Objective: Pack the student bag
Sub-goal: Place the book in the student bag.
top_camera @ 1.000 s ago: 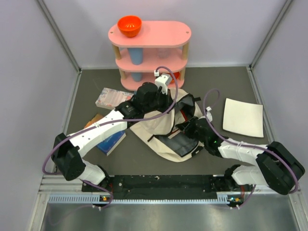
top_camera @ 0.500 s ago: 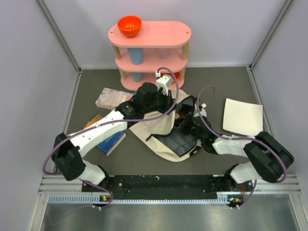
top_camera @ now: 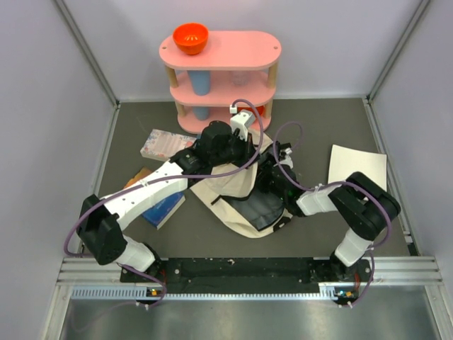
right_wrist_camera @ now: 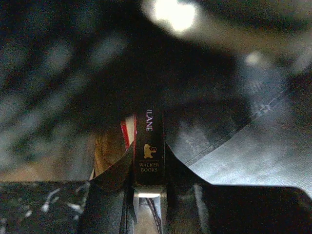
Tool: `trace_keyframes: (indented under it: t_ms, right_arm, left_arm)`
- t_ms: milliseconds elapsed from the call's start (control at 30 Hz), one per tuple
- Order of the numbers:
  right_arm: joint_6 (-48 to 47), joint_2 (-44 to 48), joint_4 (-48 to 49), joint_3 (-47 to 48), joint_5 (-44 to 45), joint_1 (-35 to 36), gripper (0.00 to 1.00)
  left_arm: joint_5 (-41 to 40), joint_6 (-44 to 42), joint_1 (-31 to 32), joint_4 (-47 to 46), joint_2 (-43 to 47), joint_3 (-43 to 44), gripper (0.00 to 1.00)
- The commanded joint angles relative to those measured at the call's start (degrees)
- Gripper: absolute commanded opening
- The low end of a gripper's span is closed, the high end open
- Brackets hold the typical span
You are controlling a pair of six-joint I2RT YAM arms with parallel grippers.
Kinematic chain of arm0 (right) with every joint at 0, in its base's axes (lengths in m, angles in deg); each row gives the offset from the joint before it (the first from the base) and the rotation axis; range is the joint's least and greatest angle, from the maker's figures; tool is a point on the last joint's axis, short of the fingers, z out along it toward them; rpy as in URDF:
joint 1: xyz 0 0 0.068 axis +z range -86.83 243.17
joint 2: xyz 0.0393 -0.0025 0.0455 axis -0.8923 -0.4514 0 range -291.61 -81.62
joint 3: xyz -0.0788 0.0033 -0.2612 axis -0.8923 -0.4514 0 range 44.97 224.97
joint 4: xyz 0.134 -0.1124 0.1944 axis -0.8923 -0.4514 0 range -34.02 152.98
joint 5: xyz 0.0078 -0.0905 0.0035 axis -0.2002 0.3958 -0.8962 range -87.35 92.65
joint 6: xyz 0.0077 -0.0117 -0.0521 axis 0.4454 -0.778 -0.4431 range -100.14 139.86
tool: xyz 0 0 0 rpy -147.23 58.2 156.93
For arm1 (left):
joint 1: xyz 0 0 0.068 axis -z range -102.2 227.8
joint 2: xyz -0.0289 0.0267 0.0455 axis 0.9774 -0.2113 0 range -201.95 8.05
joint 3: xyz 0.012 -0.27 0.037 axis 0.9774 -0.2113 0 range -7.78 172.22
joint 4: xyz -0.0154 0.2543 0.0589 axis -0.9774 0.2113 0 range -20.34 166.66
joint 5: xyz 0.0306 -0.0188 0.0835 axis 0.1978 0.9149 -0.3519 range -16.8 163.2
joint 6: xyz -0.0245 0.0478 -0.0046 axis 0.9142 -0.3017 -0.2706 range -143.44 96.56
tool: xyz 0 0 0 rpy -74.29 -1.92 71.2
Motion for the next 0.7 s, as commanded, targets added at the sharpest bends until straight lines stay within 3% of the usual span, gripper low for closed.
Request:
trace_keyframes:
  t_ms: [0, 267, 667]
  right_arm:
    - [0.61, -1.77, 2.04, 0.91, 1.56, -0.07, 0.17]
    - [-3.43, 5.42, -13.75, 1.34, 3.15, -0.24, 0.59]
    - [-6.86, 17.29, -29.51, -1.02, 7.27, -0.24, 0.68]
  left_arm:
    - [0.80, 0.93, -0.45, -6.07, 0.78, 1.78, 0.00]
    - [-0.08, 1.46, -1.42, -4.84, 0.25, 0.55, 0.00]
    - [0.53, 1.37, -1.95, -4.40, -0.89, -0.07, 0.00]
